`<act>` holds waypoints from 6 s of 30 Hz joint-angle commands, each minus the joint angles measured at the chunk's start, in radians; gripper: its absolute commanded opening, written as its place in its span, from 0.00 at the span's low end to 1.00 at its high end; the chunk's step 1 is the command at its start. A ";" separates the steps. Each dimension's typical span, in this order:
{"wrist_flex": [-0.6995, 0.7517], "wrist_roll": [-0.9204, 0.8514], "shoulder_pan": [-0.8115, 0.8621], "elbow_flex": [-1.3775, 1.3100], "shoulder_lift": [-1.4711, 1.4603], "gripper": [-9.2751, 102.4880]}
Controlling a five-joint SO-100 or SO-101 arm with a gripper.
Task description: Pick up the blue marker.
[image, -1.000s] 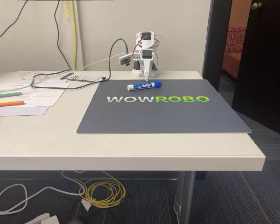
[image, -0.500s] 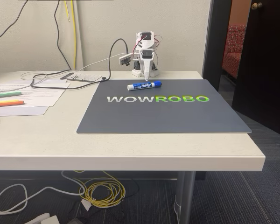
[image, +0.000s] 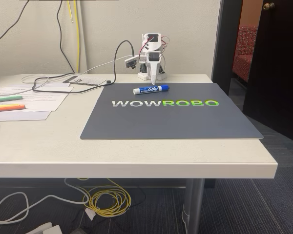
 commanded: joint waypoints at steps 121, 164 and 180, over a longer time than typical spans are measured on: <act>-0.103 -0.440 0.123 -0.746 -1.416 0.16; 0.172 -0.060 0.012 -1.267 -1.015 0.10; 0.201 0.006 0.003 -1.468 -1.060 0.10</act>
